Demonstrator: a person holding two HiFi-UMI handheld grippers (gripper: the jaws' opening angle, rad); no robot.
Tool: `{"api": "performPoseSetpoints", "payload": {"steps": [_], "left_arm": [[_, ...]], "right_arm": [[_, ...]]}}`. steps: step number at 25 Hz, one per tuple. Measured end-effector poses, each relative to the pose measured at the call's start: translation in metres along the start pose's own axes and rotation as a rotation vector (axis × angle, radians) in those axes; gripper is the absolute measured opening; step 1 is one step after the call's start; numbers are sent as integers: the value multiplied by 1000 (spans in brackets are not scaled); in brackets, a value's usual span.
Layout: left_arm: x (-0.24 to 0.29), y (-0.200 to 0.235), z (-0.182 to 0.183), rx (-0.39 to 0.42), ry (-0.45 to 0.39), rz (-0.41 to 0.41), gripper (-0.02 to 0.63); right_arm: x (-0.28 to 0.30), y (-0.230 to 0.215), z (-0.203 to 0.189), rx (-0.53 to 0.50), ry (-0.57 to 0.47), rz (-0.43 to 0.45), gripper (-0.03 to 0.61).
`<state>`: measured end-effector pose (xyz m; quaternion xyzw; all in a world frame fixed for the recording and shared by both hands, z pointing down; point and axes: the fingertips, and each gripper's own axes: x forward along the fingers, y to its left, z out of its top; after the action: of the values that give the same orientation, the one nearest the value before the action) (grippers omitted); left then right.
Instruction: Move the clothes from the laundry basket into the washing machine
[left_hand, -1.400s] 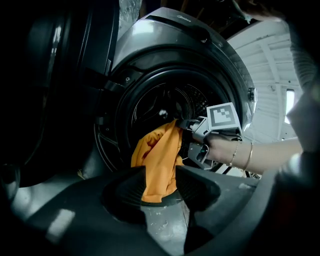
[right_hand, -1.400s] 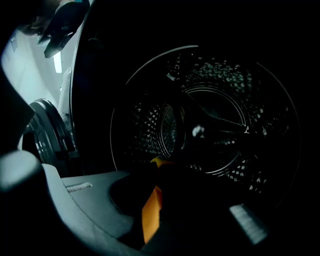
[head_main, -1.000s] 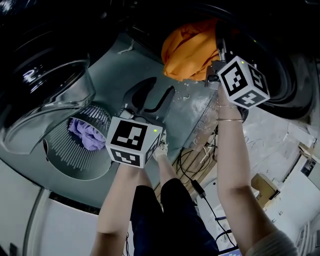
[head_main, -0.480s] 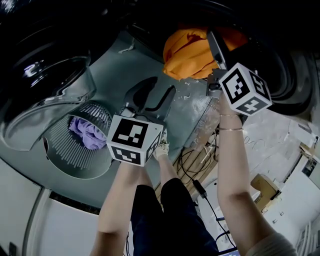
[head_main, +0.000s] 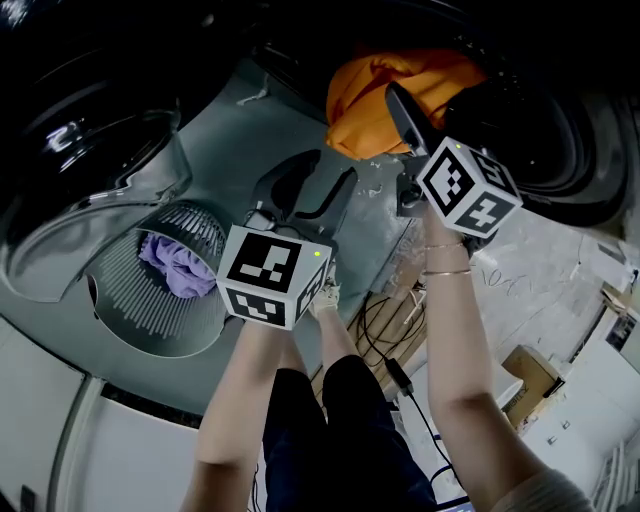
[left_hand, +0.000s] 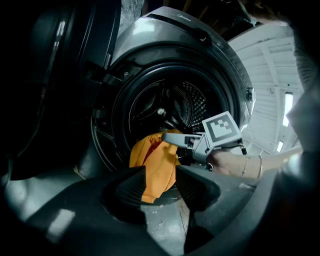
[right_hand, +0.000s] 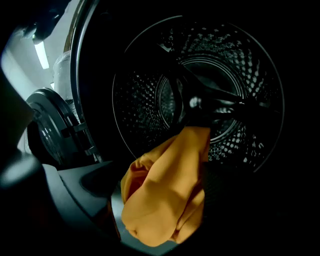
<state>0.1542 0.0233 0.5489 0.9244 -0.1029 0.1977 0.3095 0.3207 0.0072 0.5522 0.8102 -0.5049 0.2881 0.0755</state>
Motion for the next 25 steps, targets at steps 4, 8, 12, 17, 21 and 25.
{"api": "performPoseSetpoints", "payload": {"steps": [4,8,12,17,21,25], "left_arm": [[1,3,-7,0,11,6,173],[6,6,-20,-10,26,5,173],[11,8,-38,-20,45,-2,173],[18,9,-52,-16,66,-17,173],[22,12,-60,-27,75,-21,173],[23,15,-59,-32,73,-17,173]], "right_arm": [[-13,5,-45,50,44,-11,523],[-20,1,-96,121,76,-40,522],[-13,-12,-146,207,143,-74,523],[16,-18,-160,268,139,-49,527],[25,-15,-157,293,112,-55,444],[29,6,-139,224,85,26,162]]}}
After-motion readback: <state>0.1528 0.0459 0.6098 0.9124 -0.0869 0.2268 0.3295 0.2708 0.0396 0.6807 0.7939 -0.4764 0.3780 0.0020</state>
